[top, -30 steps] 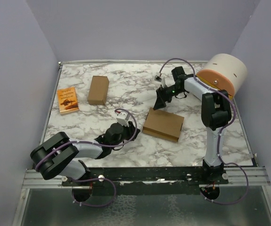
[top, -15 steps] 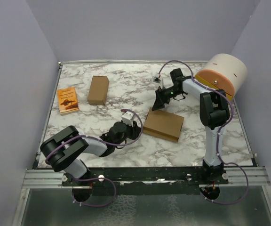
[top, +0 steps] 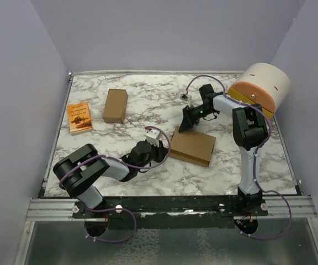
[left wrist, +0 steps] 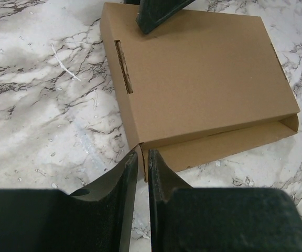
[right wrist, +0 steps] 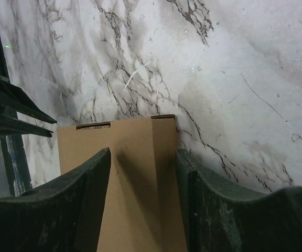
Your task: Fold the paper box
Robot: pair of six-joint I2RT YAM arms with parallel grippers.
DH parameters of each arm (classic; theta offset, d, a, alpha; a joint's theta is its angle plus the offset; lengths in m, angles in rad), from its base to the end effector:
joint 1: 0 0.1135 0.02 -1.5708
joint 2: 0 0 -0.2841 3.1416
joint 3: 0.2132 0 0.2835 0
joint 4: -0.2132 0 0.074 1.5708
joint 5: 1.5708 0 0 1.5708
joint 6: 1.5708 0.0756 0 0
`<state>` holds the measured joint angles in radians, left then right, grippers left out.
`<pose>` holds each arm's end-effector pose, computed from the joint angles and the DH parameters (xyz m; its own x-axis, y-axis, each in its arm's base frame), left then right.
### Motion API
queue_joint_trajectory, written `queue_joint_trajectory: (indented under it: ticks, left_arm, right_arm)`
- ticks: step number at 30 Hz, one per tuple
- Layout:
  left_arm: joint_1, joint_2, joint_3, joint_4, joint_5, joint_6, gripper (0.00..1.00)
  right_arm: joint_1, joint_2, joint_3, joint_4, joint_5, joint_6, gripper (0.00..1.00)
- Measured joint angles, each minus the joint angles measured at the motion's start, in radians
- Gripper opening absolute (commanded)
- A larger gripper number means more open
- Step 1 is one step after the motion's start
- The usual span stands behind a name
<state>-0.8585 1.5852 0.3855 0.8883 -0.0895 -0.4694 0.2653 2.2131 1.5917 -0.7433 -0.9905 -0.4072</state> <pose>0.2159 -0.2397 0.1154 -0.4944 -0.1168 -0.8613 0.5321 0.7429 -0.4062 0.4409 0.1853 0.1154 -0.7450 -0.4274 -0.5121 -0.6577 0.3430 0.6706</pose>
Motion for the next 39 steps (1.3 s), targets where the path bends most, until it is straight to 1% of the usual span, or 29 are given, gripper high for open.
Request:
queue_joint_trajectory:
  ticks: [15,23,27,35,39]
  left_arm:
    - [0.000,0.008,0.016,-0.048,0.009,-0.039,0.15]
    - [0.000,0.026,0.013,-0.050,0.019,-0.045,0.12]
    - [0.000,0.039,0.013,-0.051,0.026,-0.048,0.08]
    - [0.000,0.039,0.021,-0.064,0.031,-0.048,0.01]
    - [0.000,0.038,0.046,-0.108,0.032,-0.046,0.00]
  right_arm:
    - [0.000,0.001,-0.005,0.011,0.000,0.014,0.52]
    - [0.000,0.001,-0.005,0.011,0.000,0.014,0.52]
    - [0.000,0.001,-0.006,0.011,0.000,0.014,0.51]
    - [-0.001,0.001,-0.025,0.031,-0.003,0.014,0.44]
    - [-0.005,0.001,-0.033,0.047,-0.011,0.014,0.39]
